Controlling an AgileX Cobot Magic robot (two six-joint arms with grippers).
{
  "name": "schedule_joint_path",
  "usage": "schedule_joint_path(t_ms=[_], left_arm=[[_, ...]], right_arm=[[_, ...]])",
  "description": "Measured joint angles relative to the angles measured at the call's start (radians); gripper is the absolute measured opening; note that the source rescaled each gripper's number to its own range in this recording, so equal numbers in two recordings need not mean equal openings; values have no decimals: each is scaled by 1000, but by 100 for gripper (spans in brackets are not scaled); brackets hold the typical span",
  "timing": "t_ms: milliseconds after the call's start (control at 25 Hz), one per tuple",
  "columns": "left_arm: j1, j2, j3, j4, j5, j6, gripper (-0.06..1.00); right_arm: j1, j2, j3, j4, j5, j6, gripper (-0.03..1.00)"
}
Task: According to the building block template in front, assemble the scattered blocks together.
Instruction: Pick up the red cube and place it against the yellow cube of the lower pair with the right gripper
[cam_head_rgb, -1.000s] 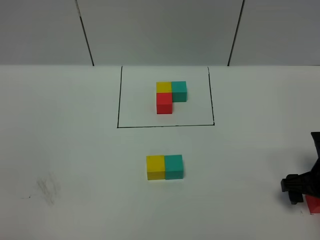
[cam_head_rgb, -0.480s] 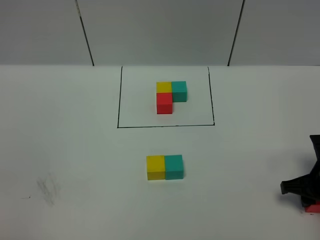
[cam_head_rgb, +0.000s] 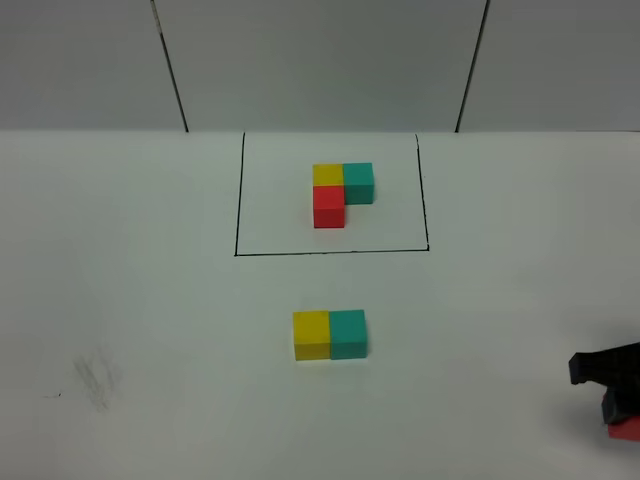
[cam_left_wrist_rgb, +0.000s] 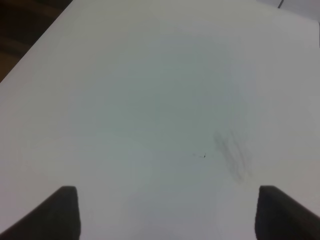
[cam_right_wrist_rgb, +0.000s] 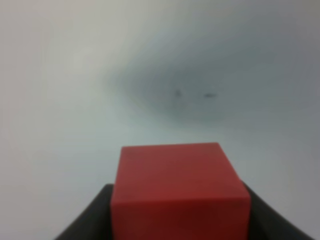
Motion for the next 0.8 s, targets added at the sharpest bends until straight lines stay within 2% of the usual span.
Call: schedule_joint_path(t_ms=[120, 240, 400, 600, 800], left_arm=[[0, 0, 0, 0, 0, 0, 65], [0, 0, 0, 0, 0, 0, 65], [0, 0, 0, 0, 0, 0, 65], [0, 0, 0, 0, 0, 0, 65], [0, 0, 0, 0, 0, 0, 65]], right_arm=[[39, -7, 1, 107, 31, -79, 25], [141, -7, 1, 141, -22, -69, 25], [287, 6, 1, 87, -112, 85, 25], [436, 59, 1, -18, -125, 299, 25], [536, 104, -23, -43, -124, 383, 25]])
